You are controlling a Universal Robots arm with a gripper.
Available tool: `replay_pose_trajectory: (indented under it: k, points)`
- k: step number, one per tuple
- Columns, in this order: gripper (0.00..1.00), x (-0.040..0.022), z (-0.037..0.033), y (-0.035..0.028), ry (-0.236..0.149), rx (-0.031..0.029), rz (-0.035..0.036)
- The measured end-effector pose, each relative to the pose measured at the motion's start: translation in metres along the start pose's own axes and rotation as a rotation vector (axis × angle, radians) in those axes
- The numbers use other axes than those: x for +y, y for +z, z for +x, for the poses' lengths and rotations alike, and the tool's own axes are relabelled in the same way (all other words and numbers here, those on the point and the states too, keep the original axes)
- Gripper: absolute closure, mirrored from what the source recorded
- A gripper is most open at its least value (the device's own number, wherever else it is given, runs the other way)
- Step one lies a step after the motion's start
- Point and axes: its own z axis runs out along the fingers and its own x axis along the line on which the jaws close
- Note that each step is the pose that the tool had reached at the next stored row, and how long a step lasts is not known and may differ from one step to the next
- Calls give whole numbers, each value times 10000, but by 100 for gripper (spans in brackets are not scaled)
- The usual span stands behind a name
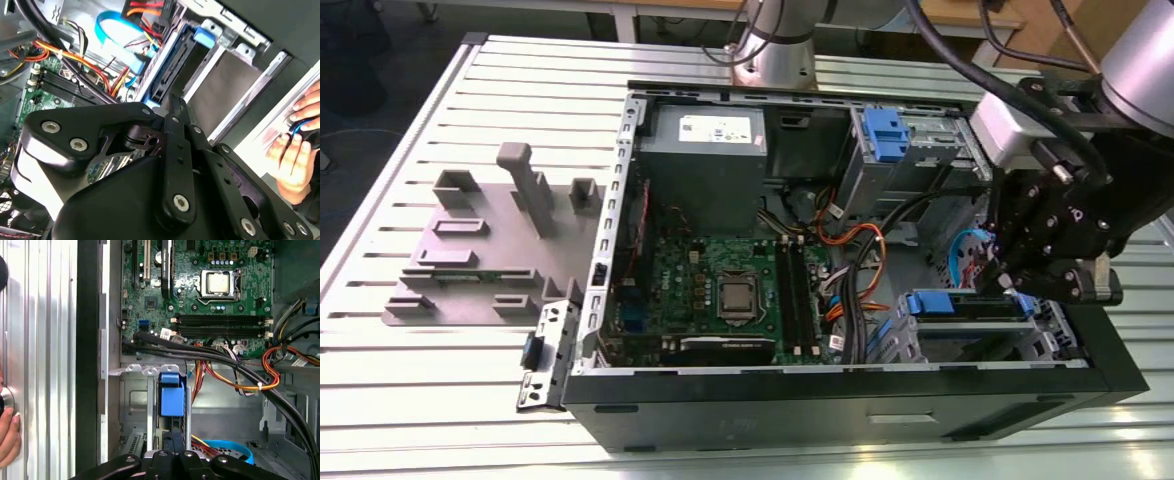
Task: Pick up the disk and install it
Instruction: 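Insert the first disk wire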
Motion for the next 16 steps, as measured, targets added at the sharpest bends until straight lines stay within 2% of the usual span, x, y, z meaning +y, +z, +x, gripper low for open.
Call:
replay_pose_trajectory:
  k: [10, 14, 16]
  points:
    - [89, -185, -9, 13, 0, -1, -12]
    - [89, -202, -10, 15, 0, 7, -12]
    - [89, -202, -13, 15, 1, 31, -12]
